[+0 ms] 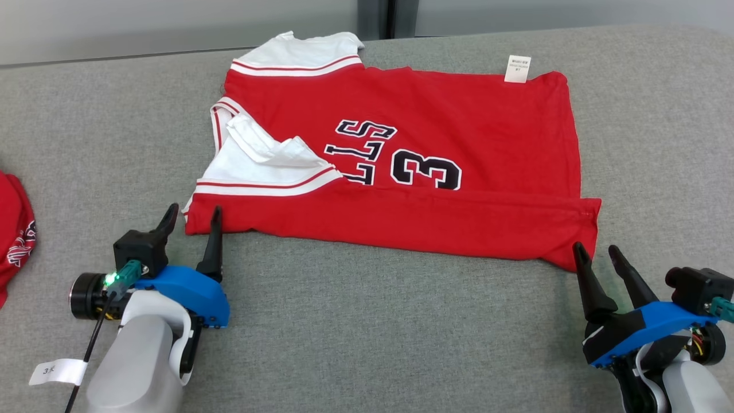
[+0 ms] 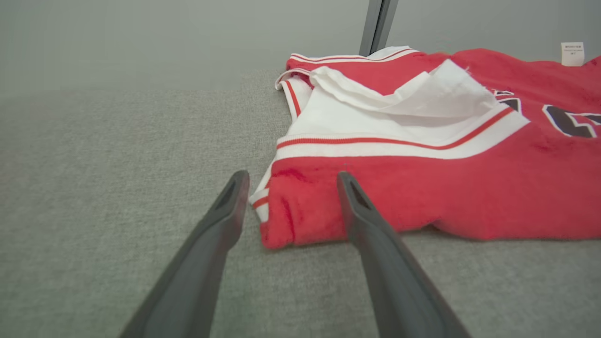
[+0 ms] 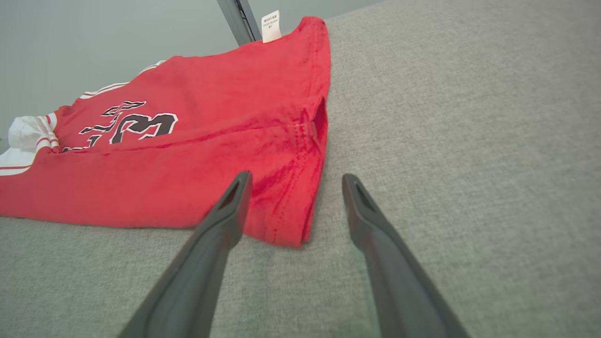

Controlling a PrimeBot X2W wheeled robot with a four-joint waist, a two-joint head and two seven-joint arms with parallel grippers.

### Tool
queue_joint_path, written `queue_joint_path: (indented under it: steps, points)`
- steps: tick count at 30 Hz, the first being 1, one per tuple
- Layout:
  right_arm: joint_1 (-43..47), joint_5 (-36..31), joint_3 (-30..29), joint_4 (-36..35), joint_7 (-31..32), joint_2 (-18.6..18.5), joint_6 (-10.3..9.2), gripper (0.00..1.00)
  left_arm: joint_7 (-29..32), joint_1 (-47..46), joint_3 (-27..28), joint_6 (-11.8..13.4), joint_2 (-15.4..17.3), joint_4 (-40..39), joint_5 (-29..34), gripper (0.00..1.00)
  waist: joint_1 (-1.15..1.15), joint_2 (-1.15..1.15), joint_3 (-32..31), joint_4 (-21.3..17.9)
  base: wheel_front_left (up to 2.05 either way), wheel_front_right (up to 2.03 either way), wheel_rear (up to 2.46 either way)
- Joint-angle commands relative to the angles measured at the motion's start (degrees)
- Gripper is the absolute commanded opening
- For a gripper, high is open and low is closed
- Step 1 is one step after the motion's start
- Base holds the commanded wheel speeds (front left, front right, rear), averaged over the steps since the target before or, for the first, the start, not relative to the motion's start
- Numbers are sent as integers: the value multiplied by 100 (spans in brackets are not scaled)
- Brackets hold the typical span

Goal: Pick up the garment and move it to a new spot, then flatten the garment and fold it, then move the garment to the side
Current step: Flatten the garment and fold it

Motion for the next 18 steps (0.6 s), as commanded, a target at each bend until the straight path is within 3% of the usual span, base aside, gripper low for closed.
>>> queue_joint_path:
  steps: [1,14,15,16,17,18]
  points:
    - [-102,-65,16,84,-1,17,4,100,-13,-9,10,-15,15,117,-53,100,0,0,16,0,0,0,0]
    - [-507,-237,285,854,10,143,4,100,-6,-467,-146,-115,-103,880,-174,100,0,0,145,-10,0,0,0]
    - [-530,-241,316,903,11,159,5,44,-7,-501,-163,-123,-116,928,-190,52,0,0,146,-5,0,0,0]
    - [-563,-226,337,939,-15,177,5,15,-8,-535,-182,-127,-127,975,-197,31,0,0,147,0,0,0,0]
    - [-597,-209,363,952,-43,185,5,0,-9,-583,-195,-126,-137,1015,-198,4,0,0,144,2,0,0,0]
    - [-622,-179,367,965,-96,186,5,0,-14,-609,-198,-135,-145,1046,-204,0,0,0,130,5,0,0,0]
